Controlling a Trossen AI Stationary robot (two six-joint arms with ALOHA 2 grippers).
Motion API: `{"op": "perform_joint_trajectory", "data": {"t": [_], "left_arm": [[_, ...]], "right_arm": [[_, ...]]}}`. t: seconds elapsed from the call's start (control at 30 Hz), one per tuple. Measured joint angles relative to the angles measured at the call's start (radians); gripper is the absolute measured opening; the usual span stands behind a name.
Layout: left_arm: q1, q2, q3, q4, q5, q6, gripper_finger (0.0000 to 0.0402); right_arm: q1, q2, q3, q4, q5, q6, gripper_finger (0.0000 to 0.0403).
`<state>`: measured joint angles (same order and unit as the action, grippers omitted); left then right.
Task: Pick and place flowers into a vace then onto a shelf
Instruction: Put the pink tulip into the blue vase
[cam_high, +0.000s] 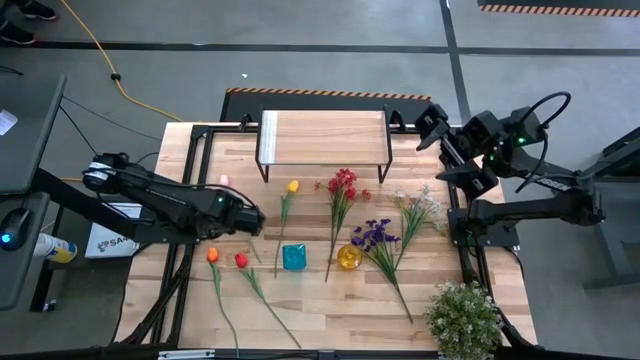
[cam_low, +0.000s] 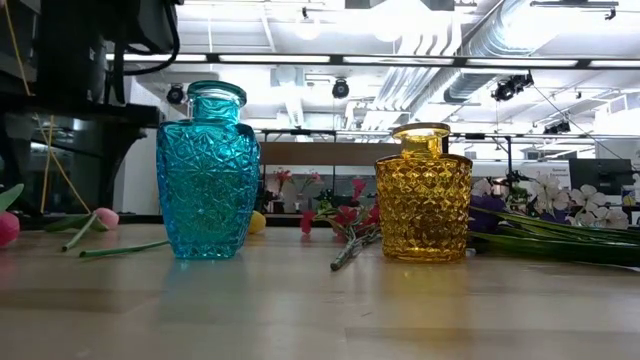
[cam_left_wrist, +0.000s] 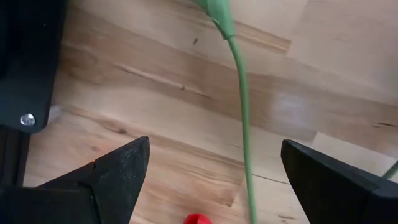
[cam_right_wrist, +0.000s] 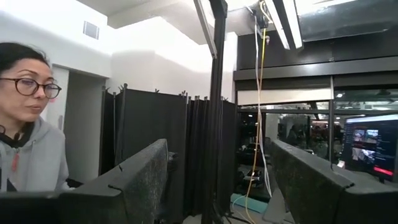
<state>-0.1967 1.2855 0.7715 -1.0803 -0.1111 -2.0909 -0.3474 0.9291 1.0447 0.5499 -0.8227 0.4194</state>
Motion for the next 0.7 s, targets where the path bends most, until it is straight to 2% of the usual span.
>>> {"op": "perform_joint_trajectory", "data": {"t": [0.2,0.4,0.7], "left_arm": [[0.000,0.012,0.000,0.005,0.015,-0.056,0.0395],[0.000,0.014,0.000,0.005,-0.014,-0.058,0.0395],[0.001,0.013,0.000,0.009,-0.103,-0.086,0.0395]], "right_arm": [[-0.020,-0.002,0.000,-0.007,-0.007,0.027,0.0273],[-0.020,-0.002,0.000,-0.009,-0.068,0.026,0.0273],[-0.020,-0.002,0.000,-0.012,-0.153,0.029,0.0273]]}}
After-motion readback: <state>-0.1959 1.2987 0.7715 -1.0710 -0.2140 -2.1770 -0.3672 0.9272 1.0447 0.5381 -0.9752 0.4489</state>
